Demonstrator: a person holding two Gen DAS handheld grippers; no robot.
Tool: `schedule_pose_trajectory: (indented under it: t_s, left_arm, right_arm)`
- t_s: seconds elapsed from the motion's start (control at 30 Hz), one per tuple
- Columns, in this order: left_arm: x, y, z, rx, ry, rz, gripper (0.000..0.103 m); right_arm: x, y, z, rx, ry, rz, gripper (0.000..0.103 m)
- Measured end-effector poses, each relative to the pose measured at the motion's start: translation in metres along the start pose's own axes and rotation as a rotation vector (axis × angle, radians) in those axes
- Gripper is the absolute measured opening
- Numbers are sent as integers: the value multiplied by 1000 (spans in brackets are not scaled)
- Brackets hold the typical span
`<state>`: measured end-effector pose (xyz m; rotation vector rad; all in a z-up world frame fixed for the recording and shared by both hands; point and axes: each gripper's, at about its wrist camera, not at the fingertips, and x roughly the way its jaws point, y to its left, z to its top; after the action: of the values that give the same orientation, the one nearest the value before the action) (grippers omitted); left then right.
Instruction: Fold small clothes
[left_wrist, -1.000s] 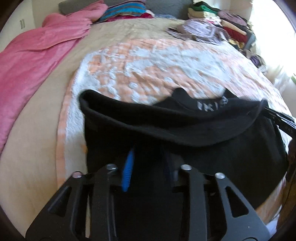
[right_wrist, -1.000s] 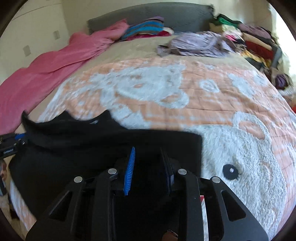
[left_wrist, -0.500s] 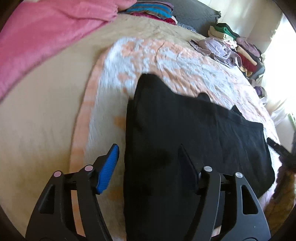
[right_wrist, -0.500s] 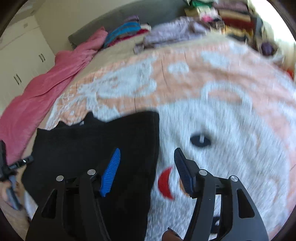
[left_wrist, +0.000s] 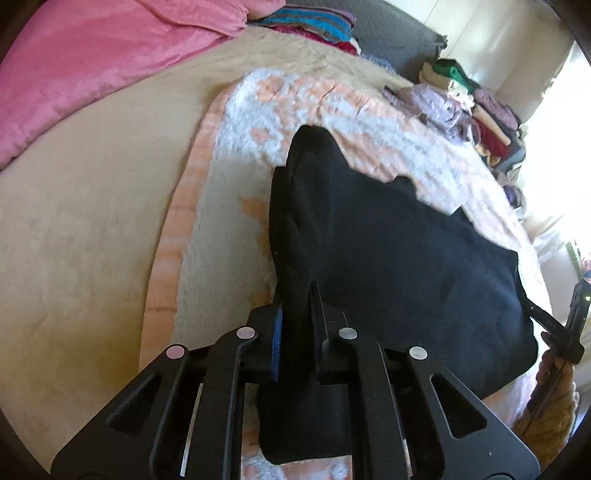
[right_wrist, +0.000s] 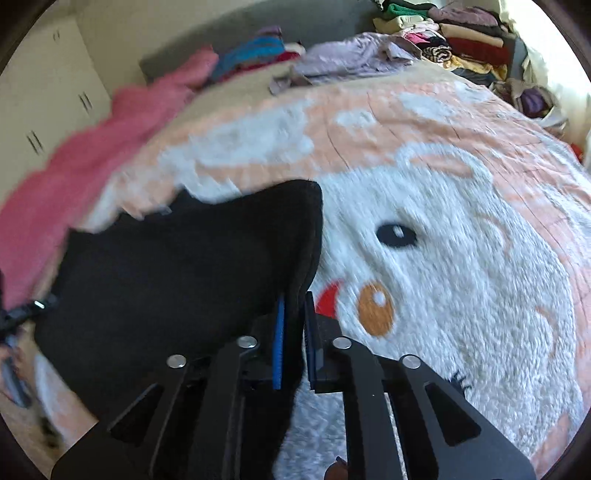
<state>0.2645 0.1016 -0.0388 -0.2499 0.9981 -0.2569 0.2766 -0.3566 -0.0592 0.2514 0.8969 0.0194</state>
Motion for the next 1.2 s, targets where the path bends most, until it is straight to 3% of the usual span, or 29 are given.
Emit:
schedule_pose_trajectory:
  t_s: [0.13,0.4,0.43,0.67,0.73,1.2]
  left_arm:
    - [-1,3,-4,-4,-4,17,18]
    - [-14,-1,-15,34,-16,59,24]
    - [-15,-1,-16,36,-17,64,26]
    - [-26,-2,-24,50,-28,95,38]
    - [-29,-3,-26,52,-30,94,43]
    - [-53,-15,-46,83,-50,92,67]
  right_arm:
    - [-4,5,-11,10,-8,-45,28]
    - [-39,5,-20,43,-57,-32,54]
    - [-41,7,-20,42,-59,-29,62]
    - [-62,21,-29,23,-83,-10,75]
    - [-66,26,-31,21,-82,-3,84]
    - [-81,58,-51,-42,-78,0,97]
